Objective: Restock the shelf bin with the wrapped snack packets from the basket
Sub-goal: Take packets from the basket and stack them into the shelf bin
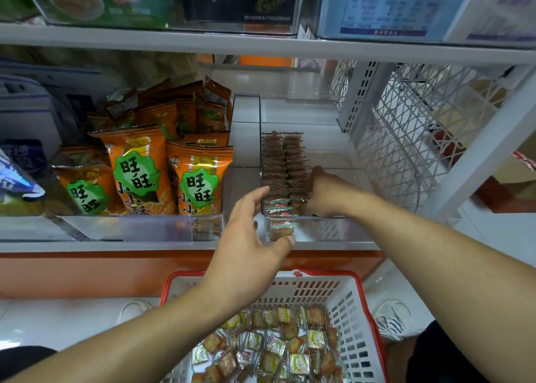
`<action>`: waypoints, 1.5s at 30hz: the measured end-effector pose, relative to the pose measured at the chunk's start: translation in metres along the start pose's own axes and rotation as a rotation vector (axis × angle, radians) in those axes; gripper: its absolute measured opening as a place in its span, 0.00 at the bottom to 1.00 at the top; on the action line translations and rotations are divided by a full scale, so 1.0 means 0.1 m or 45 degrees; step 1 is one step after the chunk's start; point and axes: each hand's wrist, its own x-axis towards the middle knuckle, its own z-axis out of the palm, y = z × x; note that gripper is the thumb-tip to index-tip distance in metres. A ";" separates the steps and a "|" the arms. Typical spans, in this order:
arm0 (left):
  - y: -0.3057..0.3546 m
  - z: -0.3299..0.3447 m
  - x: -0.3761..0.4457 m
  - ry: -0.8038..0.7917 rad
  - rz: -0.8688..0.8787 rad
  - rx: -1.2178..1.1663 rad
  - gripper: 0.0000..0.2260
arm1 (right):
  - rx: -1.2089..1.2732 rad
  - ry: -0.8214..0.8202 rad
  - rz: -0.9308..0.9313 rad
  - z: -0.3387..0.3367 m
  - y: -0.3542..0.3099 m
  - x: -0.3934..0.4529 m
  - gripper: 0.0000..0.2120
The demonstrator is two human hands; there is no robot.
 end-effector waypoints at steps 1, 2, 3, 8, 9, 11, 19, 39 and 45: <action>0.00 -0.01 -0.01 -0.006 0.008 0.002 0.34 | 0.007 0.014 -0.022 -0.01 -0.01 -0.01 0.20; 0.01 -0.02 -0.02 -0.016 0.012 0.009 0.33 | 0.019 0.027 -0.015 -0.03 -0.03 -0.02 0.19; 0.03 -0.03 -0.04 -0.024 0.018 0.023 0.32 | 0.033 0.029 0.021 -0.06 -0.04 -0.04 0.22; 0.10 -0.11 -0.10 0.127 0.103 0.082 0.18 | -0.175 0.367 0.003 -0.34 -0.15 -0.29 0.26; 0.09 -0.13 -0.11 0.164 0.132 0.086 0.15 | -0.160 0.508 -0.091 -0.38 -0.18 -0.40 0.19; 0.02 -0.16 -0.12 0.130 0.165 0.094 0.11 | 0.000 0.593 -0.271 -0.40 -0.26 -0.65 0.10; -1.19 0.21 -0.30 -0.996 -0.254 0.876 0.10 | -0.297 -0.764 -0.383 1.41 0.27 -1.10 0.04; -3.01 1.59 -1.23 -1.295 -0.557 0.956 0.22 | -0.446 -1.025 -0.364 3.75 0.80 -1.39 0.31; -3.07 1.64 -1.24 -1.080 -0.648 0.984 0.15 | -0.396 -1.085 -0.240 3.89 0.73 -1.39 0.34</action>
